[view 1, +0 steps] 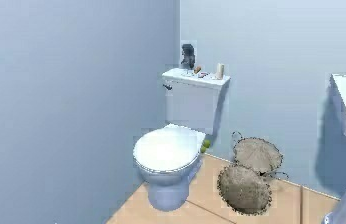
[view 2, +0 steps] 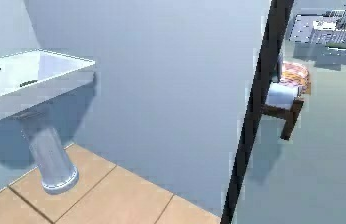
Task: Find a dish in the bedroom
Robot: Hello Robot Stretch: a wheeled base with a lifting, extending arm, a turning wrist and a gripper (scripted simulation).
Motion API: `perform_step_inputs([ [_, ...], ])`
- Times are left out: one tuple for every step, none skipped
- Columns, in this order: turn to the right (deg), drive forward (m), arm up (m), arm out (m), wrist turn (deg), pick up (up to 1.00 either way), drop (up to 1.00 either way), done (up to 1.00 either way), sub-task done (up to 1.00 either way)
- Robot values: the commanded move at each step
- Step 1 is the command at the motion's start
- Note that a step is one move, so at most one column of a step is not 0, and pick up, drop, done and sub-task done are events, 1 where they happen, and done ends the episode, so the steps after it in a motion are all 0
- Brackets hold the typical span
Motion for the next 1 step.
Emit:
perform_step_inputs([
  [45.0, 0.00, 0.00, 0.00, 0.0, 0.00, 0.00, 0.00, 0.00],
])
